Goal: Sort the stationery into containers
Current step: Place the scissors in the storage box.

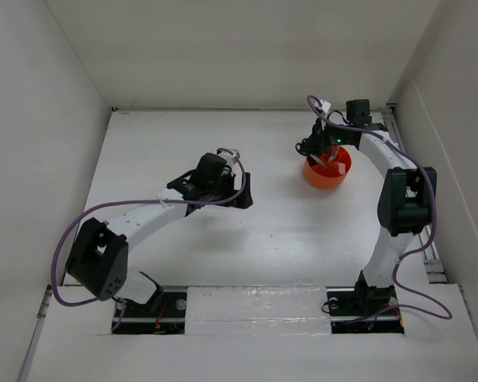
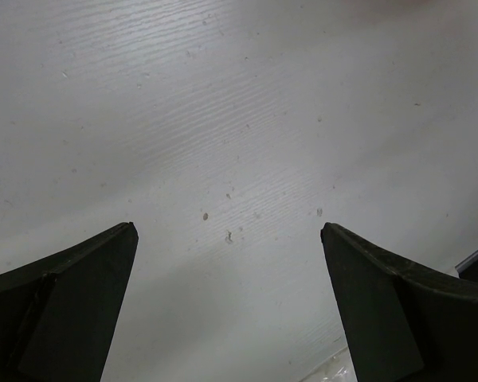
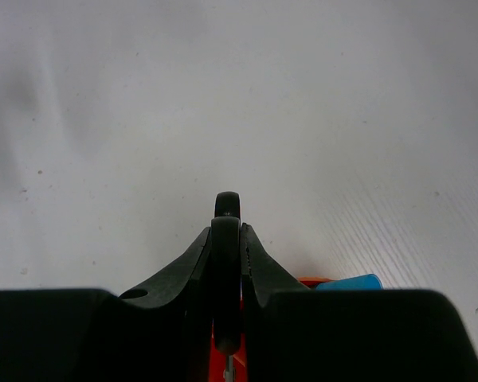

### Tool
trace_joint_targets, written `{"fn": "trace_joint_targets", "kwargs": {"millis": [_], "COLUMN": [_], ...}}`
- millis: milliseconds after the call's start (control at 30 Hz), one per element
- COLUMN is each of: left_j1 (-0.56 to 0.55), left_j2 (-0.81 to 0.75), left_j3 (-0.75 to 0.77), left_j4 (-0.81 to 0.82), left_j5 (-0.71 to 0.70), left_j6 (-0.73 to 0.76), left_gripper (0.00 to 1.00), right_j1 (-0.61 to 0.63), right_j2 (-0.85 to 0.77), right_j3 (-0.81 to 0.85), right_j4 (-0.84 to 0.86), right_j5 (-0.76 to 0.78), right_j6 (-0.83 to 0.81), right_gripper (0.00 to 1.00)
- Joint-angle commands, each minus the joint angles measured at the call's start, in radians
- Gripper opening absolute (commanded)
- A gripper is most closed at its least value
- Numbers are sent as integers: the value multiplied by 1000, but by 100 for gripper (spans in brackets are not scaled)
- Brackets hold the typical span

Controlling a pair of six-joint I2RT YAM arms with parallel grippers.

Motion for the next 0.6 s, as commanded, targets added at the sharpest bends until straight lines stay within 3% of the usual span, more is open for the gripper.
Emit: {"fn": "trace_joint_targets", "kwargs": {"millis": [0, 233, 567], "left_j1": [1, 122, 131], "left_j2": [-43, -80, -110], "left_j3": [-27, -70, -90], "left_j4": [20, 45, 35], "left_j5": [-5, 84, -28], "left_j6": [6, -5, -14], "left_gripper": [100, 100, 100], "right_j1": [-8, -18, -18], "right_j2": [-31, -50, -71], "right_j3": [0, -11, -49], "right_j4": [30, 19, 19], "right_j5": [-31, -31, 3], "right_j6": [-29, -29, -29], "right_gripper": [0, 0, 0]}}
